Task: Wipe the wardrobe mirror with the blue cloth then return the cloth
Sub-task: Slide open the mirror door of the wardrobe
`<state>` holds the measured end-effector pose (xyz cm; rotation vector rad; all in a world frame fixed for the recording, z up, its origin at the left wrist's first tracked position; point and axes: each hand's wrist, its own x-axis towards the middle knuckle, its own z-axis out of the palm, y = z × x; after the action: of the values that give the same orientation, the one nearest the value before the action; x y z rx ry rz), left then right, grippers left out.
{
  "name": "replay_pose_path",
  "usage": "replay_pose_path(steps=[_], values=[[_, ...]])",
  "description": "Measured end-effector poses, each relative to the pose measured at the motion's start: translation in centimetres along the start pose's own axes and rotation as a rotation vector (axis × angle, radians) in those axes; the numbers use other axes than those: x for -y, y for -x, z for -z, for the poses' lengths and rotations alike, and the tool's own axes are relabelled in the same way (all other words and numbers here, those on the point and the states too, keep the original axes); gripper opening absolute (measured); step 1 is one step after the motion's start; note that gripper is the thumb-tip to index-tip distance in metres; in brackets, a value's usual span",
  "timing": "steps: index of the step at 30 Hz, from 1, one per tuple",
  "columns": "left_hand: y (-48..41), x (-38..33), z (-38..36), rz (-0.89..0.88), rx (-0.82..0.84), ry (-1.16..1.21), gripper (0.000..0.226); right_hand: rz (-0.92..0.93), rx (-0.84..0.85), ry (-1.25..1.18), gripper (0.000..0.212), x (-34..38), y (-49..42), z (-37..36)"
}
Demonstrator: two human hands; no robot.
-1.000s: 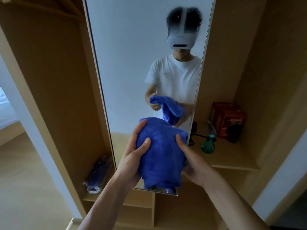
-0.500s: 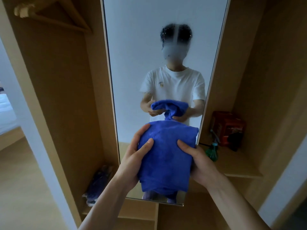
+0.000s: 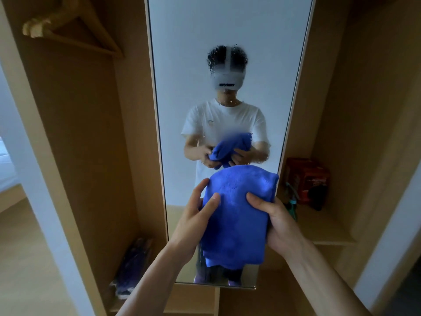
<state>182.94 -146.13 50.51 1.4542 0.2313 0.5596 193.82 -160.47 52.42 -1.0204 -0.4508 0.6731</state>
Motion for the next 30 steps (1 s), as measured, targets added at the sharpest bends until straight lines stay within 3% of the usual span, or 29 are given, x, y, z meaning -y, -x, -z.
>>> replay_pose_path(steps=[8,14,19,23,27,30], values=[[-0.1,-0.5,-0.4,-0.017,0.087,0.073,0.072,-0.062,0.03,0.018,0.034,-0.6,0.6,-1.2],[-0.1,-1.3,0.7,0.055,0.088,0.253,0.044,-0.075,0.124,-0.021,0.024,0.2,1.3,-1.1],[-0.5,-1.6,1.2,0.042,0.079,0.315,0.041,-0.121,0.131,-0.084,0.035,0.3,1.2,-0.9],[-0.7,-1.1,0.5,0.002,-0.034,0.196,0.045,-0.145,0.069,-0.067,0.039,0.1,1.0,-1.2],[-1.0,-0.8,0.1,-0.113,-0.263,-0.192,0.03,-0.123,-0.006,-0.071,0.039,-0.2,0.6,-1.5],[-1.0,-1.2,-0.1,-0.171,-0.2,-0.261,0.023,-0.071,-0.021,-0.06,0.031,-0.1,0.2,-1.8]])
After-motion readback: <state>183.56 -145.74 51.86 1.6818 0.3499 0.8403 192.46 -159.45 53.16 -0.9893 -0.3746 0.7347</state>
